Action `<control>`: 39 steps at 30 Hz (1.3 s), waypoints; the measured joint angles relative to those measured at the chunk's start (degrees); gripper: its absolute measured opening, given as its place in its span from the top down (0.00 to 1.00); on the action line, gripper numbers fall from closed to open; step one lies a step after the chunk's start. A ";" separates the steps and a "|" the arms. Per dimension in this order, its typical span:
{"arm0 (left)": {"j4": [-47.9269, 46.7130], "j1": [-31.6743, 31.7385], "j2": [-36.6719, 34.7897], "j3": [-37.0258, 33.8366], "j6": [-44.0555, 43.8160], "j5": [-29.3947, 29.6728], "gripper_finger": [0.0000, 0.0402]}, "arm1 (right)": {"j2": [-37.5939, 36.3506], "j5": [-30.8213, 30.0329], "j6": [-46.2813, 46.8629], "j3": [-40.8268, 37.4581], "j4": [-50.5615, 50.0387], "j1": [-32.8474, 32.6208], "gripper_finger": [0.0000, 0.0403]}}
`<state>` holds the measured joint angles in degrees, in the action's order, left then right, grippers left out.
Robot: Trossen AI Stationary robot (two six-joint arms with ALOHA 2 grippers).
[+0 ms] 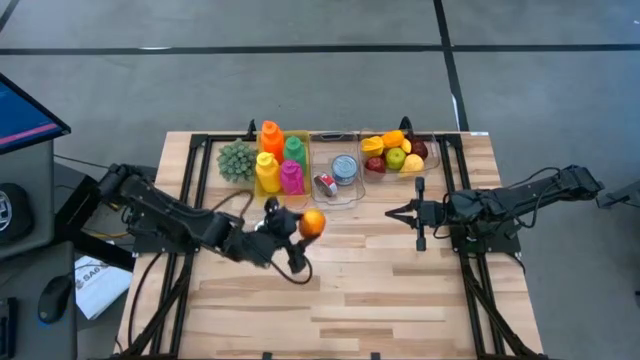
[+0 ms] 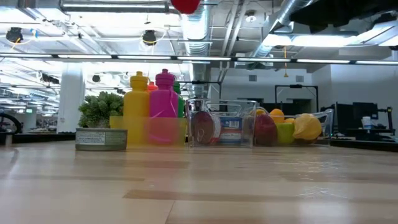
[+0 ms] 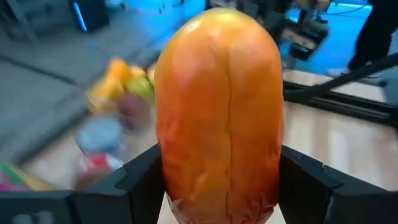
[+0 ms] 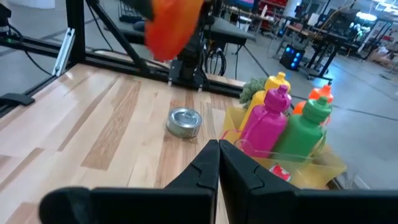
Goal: Pick & Place Food Item
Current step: Put the orange mango into the right transparent bin
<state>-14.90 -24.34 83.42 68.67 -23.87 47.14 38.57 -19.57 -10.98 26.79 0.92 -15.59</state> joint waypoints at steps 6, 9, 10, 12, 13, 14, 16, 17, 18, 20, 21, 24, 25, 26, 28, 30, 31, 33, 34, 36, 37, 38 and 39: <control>7.03 4.68 -0.53 -0.67 16.21 -3.47 0.41 | 0.08 0.00 -0.92 0.00 2.98 0.02 0.99; 19.37 8.29 -0.51 -6.08 20.45 -13.20 0.42 | 0.09 0.00 -2.53 0.00 3.01 0.02 0.99; 24.37 9.47 -0.39 -8.47 21.53 -17.07 0.42 | 0.09 0.00 -2.71 0.00 3.01 0.02 0.99; 34.91 11.84 -0.29 -13.16 22.74 -25.00 0.41 | 0.09 0.00 -2.71 0.00 3.02 0.02 0.99; 40.01 12.92 -0.31 -15.30 23.15 -28.45 0.41 | 0.09 0.00 -2.71 0.00 3.00 0.02 0.99; 44.50 13.91 -0.33 -17.32 23.25 -31.42 0.40 | 0.09 0.00 -2.69 0.00 3.00 0.02 0.99; 51.85 15.52 -0.35 -21.11 23.25 -35.47 0.40 | 0.09 0.00 -2.57 0.00 3.00 0.02 0.99; 54.75 15.98 -0.33 -22.62 23.49 -36.78 0.40 | 0.09 0.00 -2.55 0.00 3.00 0.02 0.99; 57.08 16.32 -0.33 -23.75 23.82 -37.63 0.40 | 0.09 0.00 -2.54 0.00 3.03 0.02 0.99; 60.26 16.51 -0.38 -25.38 25.06 -38.17 0.41 | 0.13 0.00 -2.54 0.00 3.92 0.02 0.99; 60.45 16.51 -0.38 -25.79 25.39 -38.17 0.41 | 0.33 0.00 -2.51 0.00 5.42 0.02 0.99; 60.20 16.51 -0.37 -26.27 25.43 -38.19 0.41 | 2.79 -0.02 1.03 0.00 13.07 0.02 0.99; 60.19 16.38 -0.36 -26.35 25.38 -38.18 0.41 | 3.95 -0.02 2.20 0.00 15.58 0.02 0.99; 60.11 16.24 -0.27 -26.41 25.26 -38.07 0.41 | 5.51 -0.02 2.97 0.01 18.30 0.02 0.99; 59.79 15.76 -0.07 -26.46 25.13 -36.40 0.40 | 9.01 -0.02 3.32 0.07 22.29 0.02 0.99; 59.65 15.24 -0.07 -26.47 25.12 -34.97 0.40 | 13.17 -0.01 3.31 -0.02 25.90 0.03 1.00; 59.22 15.07 -0.07 -26.45 25.04 -34.25 0.41 | 15.45 -0.02 3.32 -0.02 28.57 0.07 1.00; 57.90 14.71 -0.05 -26.45 24.24 -32.81 0.41 | 19.75 -0.02 3.03 -0.02 34.79 0.07 1.00; 57.84 14.54 -0.03 -26.47 23.56 -32.32 0.41 | 21.75 -0.02 2.85 -0.02 38.21 0.07 1.00; 57.63 14.45 -0.05 -26.45 22.11 -32.03 0.41 | 25.47 -0.02 1.33 0.01 45.74 0.07 0.99; 57.07 14.45 -0.05 -26.45 21.57 -31.99 0.41 | 27.15 -0.02 0.09 0.02 49.07 0.06 0.99; 56.65 14.45 -0.04 -26.45 20.95 -31.97 0.41 | 28.65 0.00 -1.20 0.01 52.17 0.04 0.99; 56.55 14.45 -0.03 -26.45 20.59 -31.98 0.40 | 29.98 0.00 -2.49 0.04 54.93 0.06 0.98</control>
<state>41.65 -9.89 83.40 42.22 -3.28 15.17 68.55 -19.58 -13.47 26.83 55.85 -15.53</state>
